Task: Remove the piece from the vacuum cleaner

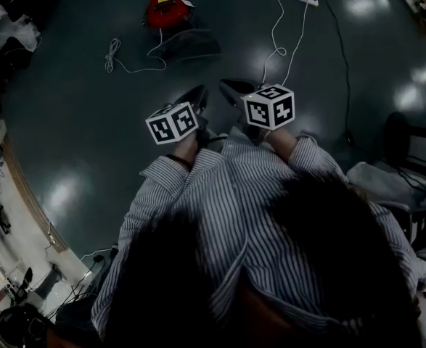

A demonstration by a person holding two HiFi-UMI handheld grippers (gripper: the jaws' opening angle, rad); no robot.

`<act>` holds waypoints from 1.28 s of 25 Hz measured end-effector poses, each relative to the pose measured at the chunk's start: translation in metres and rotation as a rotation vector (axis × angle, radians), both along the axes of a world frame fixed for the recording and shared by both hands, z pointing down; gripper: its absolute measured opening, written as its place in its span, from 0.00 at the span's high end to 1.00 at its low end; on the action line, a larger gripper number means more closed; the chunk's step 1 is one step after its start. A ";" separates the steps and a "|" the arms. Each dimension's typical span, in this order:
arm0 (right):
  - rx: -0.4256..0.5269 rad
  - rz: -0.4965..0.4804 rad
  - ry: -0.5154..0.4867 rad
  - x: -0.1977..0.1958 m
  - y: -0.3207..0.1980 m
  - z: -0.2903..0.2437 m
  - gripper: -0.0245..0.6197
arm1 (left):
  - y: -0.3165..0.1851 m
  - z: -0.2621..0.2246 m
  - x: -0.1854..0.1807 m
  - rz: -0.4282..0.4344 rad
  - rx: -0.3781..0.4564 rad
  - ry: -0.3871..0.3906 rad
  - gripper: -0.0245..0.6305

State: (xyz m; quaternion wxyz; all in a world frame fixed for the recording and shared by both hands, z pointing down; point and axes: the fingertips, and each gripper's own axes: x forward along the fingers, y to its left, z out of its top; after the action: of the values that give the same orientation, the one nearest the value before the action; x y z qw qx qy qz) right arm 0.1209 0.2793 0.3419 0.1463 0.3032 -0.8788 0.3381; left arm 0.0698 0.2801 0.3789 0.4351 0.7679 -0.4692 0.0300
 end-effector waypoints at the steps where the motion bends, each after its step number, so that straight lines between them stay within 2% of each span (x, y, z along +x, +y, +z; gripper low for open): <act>1: -0.011 -0.004 0.002 0.003 -0.001 0.004 0.96 | -0.003 0.004 -0.001 -0.012 -0.007 -0.001 0.95; 5: -0.048 0.002 0.006 0.011 -0.015 0.016 0.96 | -0.014 0.014 0.002 -0.029 -0.042 0.025 0.95; 8: -0.066 0.008 0.007 0.007 -0.029 0.022 0.96 | -0.027 0.020 -0.003 -0.023 -0.053 -0.007 0.95; 11: -0.087 -0.009 0.008 -0.004 -0.048 0.031 0.96 | -0.048 0.033 -0.014 -0.033 -0.077 -0.004 0.95; 19: -0.102 0.021 0.018 -0.049 -0.154 0.035 0.96 | -0.152 0.033 -0.060 -0.007 -0.078 0.025 0.95; 24: -0.118 0.040 0.031 -0.084 -0.222 0.035 0.96 | -0.223 0.025 -0.086 0.053 -0.072 0.021 0.95; 28: -0.103 0.068 0.059 -0.101 -0.262 0.037 0.96 | -0.260 0.026 -0.106 0.075 -0.063 0.007 0.95; 32: -0.127 0.087 0.084 -0.101 -0.285 0.047 0.96 | -0.284 0.034 -0.112 0.091 -0.069 -0.005 0.95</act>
State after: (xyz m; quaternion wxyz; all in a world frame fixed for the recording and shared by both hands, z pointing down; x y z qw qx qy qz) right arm 0.0196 -0.0056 0.3886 0.1872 0.3452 -0.8347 0.3860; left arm -0.0423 -0.0036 0.4128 0.4582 0.7729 -0.4336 0.0676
